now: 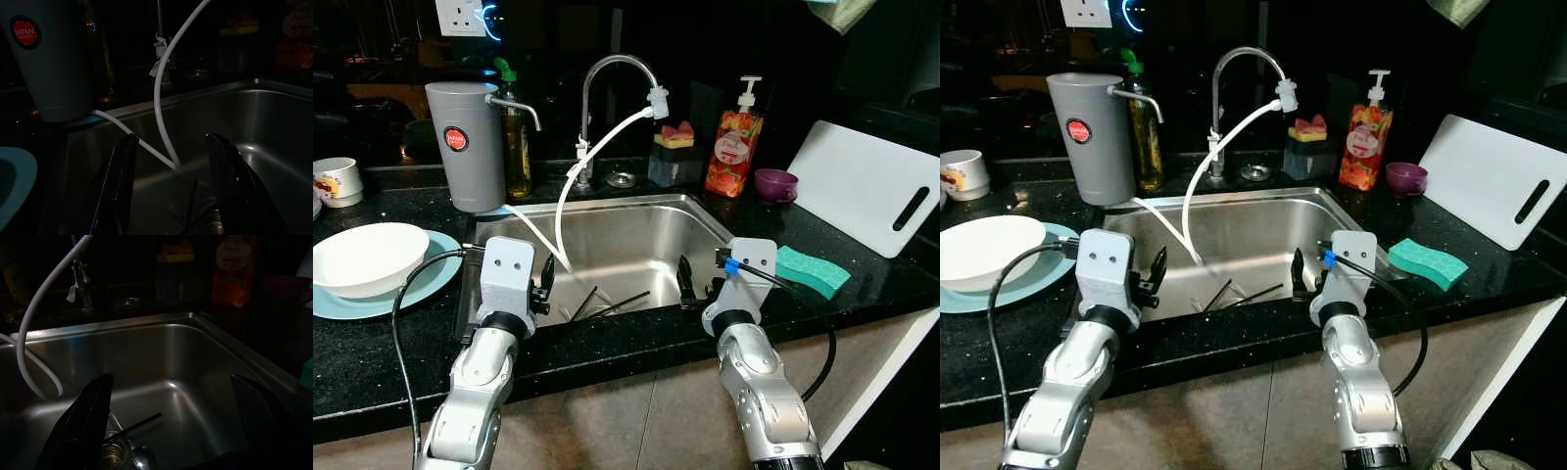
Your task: Kitchen organization
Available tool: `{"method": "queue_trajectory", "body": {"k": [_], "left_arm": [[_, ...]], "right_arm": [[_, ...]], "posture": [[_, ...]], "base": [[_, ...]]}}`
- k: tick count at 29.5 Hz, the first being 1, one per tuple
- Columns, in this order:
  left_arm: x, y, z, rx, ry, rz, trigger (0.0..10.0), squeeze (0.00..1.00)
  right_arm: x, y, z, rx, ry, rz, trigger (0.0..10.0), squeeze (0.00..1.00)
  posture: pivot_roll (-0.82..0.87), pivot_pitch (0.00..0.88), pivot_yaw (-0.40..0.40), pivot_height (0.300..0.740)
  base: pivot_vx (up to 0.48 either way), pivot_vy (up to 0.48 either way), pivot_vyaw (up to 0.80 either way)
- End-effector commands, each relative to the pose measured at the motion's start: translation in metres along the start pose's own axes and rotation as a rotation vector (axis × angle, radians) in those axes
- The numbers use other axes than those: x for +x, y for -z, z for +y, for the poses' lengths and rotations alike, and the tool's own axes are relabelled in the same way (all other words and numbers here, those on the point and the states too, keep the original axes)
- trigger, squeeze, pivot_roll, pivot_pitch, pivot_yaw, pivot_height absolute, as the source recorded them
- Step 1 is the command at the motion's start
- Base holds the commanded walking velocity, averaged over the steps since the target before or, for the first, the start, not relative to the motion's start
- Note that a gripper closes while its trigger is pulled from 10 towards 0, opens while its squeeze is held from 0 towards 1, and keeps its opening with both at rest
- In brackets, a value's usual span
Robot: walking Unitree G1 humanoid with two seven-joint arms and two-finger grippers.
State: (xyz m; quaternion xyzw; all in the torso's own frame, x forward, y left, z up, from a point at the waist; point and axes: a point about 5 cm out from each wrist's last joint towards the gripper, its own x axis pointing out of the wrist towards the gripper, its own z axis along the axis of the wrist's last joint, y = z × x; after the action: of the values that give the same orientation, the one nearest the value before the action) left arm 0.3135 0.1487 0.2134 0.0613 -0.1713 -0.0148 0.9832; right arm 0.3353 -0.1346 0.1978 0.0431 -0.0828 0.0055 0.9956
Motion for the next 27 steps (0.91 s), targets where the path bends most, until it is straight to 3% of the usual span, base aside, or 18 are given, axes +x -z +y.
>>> {"method": "queue_trajectory", "body": {"k": [1,27], "left_arm": [[0.0020,-0.0011,-0.0043,0.002,0.007,-0.006,10.0,0.00],[0.0027,-0.0007,-0.0066,-0.008,0.014,-0.008,10.0,0.00]], "right_arm": [[-0.0020,0.0017,-0.0013,-0.007,0.001,-0.001,10.0,0.00],[-0.0026,0.0018,-0.0068,-0.010,0.024,0.000,10.0,0.00]], "posture": [[0.10,0.012,-0.069,0.740],[0.09,0.025,-0.068,0.740]], "base": [[0.000,0.000,0.00],[0.000,0.000,0.00]]}}
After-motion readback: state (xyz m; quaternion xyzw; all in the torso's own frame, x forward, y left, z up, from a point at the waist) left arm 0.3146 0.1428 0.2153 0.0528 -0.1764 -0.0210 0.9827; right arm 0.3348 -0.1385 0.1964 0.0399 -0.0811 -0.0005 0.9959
